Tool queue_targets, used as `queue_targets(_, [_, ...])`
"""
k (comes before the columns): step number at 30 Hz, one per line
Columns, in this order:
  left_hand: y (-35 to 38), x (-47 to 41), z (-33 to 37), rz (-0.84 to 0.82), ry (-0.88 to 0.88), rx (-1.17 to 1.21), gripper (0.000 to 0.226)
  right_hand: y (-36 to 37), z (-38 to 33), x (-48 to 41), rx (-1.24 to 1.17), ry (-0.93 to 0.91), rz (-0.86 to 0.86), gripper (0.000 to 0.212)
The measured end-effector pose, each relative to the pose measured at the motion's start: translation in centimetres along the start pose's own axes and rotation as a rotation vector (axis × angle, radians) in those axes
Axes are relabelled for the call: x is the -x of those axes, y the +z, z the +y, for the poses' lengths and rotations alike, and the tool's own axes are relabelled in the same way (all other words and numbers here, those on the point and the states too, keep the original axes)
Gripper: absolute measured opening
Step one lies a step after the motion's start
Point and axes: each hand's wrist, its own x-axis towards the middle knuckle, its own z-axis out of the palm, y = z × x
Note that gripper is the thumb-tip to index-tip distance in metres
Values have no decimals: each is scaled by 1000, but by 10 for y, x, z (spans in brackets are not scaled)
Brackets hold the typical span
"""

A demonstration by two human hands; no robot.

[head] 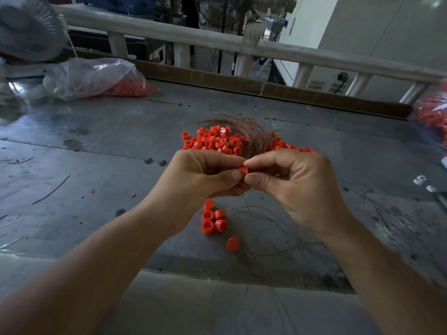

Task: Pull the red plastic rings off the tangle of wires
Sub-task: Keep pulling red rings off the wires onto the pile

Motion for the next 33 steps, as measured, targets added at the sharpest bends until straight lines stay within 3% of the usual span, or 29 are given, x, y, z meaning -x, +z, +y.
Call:
queue_targets(12, [1,3,0,15,38,-71,17,3,1,4,134,-150,70,20])
queue_targets(19, [-2,2,1,-51,4,18,19,2,-1,2,33,-126,80,22])
queue_targets(24, [-5,2,3,-122,-29,59,22,-1,0,0,-142,-1,-52,26])
queue_targets(27, [-6,3,5,-168,-56,84,27,-8,2,-2,-94,12,-194,35])
queue_targets(30, [-6,3,5,-190,-97,95,42,-11,0,-3,-34,-8,-301,23])
queue_targets(33, [-4,4,6,-203,-103,139,48,-10,-3,-3,-20,-20,-299,16])
